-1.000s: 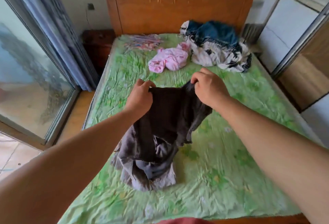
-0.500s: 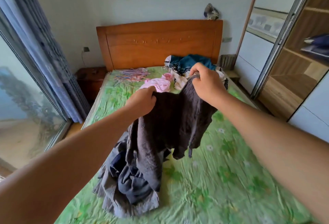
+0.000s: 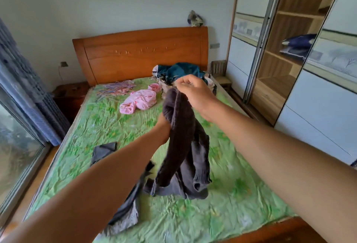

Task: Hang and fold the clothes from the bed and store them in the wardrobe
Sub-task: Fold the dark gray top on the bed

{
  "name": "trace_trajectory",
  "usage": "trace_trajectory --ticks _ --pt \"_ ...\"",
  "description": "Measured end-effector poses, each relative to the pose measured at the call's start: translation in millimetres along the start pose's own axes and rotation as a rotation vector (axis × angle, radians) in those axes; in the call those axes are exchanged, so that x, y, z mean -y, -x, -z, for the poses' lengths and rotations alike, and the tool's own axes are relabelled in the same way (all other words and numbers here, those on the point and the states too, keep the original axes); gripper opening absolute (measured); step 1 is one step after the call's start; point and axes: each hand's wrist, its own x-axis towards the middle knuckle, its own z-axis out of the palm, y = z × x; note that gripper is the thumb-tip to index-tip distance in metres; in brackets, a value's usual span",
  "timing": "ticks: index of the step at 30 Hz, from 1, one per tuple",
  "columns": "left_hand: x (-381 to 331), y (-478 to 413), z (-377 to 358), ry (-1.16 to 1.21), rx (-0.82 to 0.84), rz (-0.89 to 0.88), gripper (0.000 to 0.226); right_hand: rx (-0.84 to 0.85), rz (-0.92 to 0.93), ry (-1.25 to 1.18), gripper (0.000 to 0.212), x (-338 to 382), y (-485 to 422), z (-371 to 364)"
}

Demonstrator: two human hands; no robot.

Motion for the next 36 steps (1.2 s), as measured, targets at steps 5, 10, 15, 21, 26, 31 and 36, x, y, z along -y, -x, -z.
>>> trace_trajectory --ticks 5,10,15,21,26,31,36 --pt "-18.8 -5.3 -25.0 0.446 -0.225 0.11 0.042 -0.171 -0.09 -0.041 0.015 -71.4 37.0 55.8" --pt "-47.4 -3.4 -29.7 0.594 0.097 0.024 0.058 0.011 -0.145 0.307 0.027 -133.4 66.7 78.2" --pt "-47.8 -18.6 -0.7 0.311 -0.021 0.025 0.033 -0.197 -0.142 0.394 0.013 -129.5 26.0 90.5" --pt "-23.4 -40.1 75.3 -0.649 -0.067 0.026 0.033 -0.003 -0.101 0.421 0.008 -71.2 -37.3 80.6" --pt "-32.8 -55.5 70.8 -0.438 0.348 -0.214 0.062 0.158 -0.109 0.376 0.016 -47.5 -66.6 41.2" --pt "-44.3 -77.6 25.2 -0.609 0.24 -0.482 0.02 0.298 -0.111 0.443 0.018 -32.0 -95.1 24.9" --pt "-54.4 -110.4 23.3 -0.661 0.07 -0.539 0.02 0.289 -0.2 0.584 0.078 -75.8 -90.5 42.3"
